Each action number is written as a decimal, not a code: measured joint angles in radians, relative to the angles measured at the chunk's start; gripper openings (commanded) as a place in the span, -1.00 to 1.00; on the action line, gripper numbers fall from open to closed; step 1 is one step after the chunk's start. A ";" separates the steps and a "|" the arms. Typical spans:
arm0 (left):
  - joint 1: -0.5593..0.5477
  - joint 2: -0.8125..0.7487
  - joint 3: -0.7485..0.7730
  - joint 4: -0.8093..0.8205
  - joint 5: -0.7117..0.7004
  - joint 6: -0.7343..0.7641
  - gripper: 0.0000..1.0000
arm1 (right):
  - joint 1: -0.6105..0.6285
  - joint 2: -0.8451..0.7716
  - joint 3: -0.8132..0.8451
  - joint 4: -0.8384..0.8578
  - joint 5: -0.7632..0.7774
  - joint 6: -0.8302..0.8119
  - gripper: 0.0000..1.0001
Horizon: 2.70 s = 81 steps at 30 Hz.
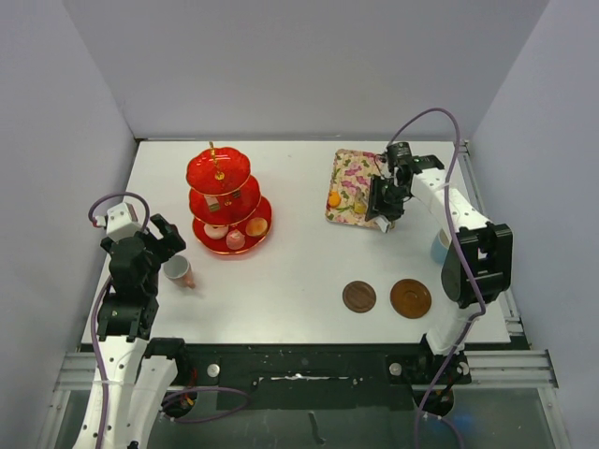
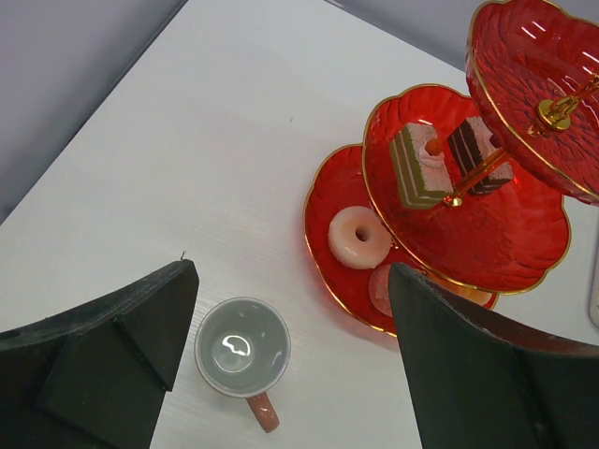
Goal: Serve the afternoon tea
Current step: Pick up the desert from the tray, then place the desert on the desert table.
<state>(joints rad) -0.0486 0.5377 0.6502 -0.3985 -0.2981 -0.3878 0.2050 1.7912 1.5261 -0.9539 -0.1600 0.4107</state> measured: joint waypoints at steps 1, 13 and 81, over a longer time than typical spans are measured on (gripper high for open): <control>0.000 0.000 0.000 0.000 0.000 0.000 0.63 | 0.000 -0.001 0.000 -0.005 0.008 0.000 -0.90; 0.000 0.000 0.000 0.000 0.000 0.000 0.63 | 0.129 -0.186 0.003 -0.010 0.037 0.034 -0.90; 0.000 0.009 0.000 0.000 0.000 0.000 0.63 | 0.621 -0.011 0.143 0.287 -0.122 0.331 -0.40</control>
<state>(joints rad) -0.0486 0.5465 0.6502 -0.3985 -0.2985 -0.3878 0.8265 1.7802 1.6695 -0.6666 -0.2821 0.7418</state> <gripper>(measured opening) 0.814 0.324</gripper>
